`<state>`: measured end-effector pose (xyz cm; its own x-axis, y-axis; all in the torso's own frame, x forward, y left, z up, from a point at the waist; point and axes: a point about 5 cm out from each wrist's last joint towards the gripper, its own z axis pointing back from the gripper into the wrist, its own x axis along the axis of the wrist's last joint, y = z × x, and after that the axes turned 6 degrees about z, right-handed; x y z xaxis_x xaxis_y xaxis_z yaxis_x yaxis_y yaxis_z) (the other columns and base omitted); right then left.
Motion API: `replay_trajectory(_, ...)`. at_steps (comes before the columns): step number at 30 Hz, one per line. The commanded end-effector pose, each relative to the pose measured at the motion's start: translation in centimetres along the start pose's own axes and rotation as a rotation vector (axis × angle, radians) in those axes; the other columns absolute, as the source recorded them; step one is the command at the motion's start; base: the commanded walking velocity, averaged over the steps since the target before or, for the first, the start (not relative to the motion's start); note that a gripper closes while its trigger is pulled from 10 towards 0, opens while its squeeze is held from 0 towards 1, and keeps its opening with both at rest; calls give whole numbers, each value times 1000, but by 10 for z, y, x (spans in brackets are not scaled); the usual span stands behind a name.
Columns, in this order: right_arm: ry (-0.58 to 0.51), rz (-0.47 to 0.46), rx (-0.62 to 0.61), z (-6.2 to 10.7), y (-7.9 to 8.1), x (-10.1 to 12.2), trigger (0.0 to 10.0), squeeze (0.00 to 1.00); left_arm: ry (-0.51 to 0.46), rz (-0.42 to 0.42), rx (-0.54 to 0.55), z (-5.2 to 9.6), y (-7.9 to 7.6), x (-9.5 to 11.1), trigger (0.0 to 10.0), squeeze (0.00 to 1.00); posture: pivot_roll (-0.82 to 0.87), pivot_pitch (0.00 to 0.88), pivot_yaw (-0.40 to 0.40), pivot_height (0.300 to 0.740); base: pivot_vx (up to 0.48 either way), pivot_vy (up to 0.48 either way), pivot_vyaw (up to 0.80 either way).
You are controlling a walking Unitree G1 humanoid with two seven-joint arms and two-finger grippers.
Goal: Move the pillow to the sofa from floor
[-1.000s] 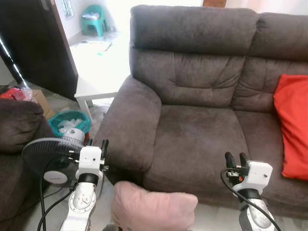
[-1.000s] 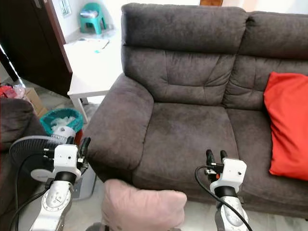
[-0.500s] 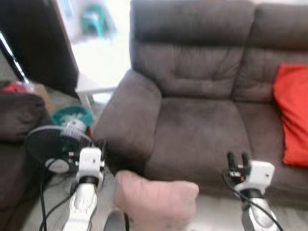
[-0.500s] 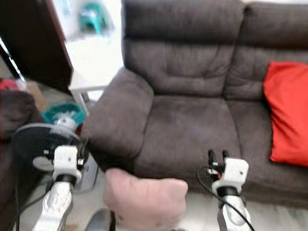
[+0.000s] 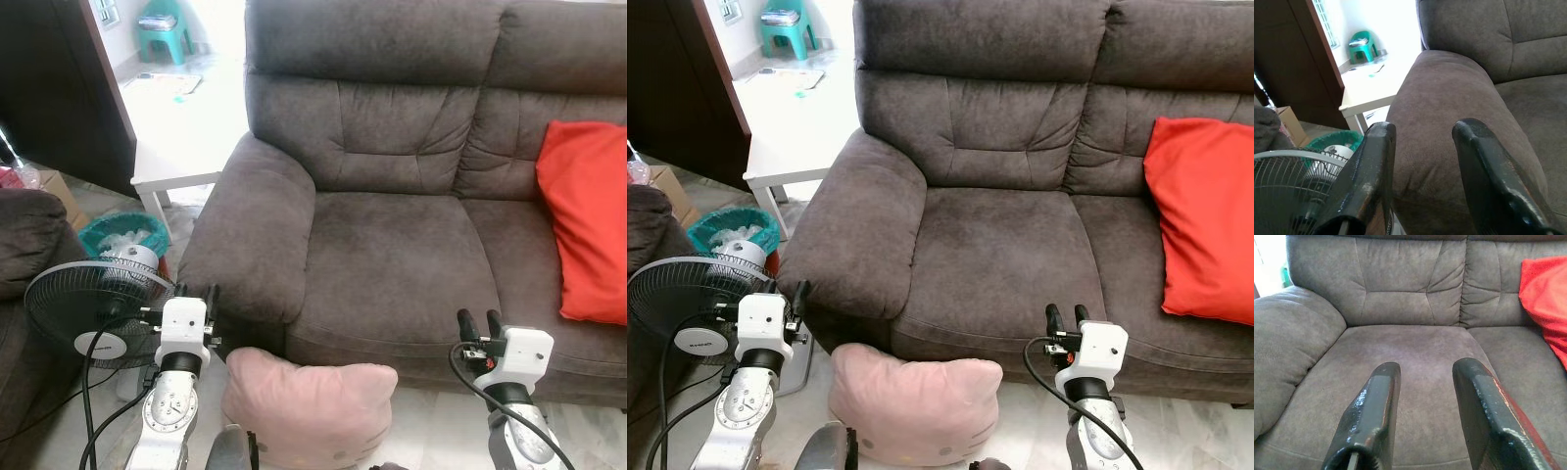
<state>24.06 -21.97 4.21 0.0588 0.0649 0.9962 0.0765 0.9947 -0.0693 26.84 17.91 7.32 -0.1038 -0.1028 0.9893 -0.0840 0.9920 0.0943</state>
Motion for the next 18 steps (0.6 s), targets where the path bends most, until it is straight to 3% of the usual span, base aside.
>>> replay_trajectory(1, 12, 4, 5, -1, 0, 0, 10000, 0, -1, 11, 9, -1, 1, 2, 10000, 0, -5, 15, -28, 647, 0, 0, 0)
replay_trajectory(13, 16, 7, 14, -3, 1, -1, 10000, 0, 0, 12, 11, 0, 1, 2, 10000, 0, -4, 23, -28, 563, 0, 0, 0)
replay_trajectory(18, 6, 8, 18, -2, 2, 0, 10000, 0, -1, 11, 12, -1, 0, 2, 10000, 0, -2, 23, -28, 559, 0, 0, 0)
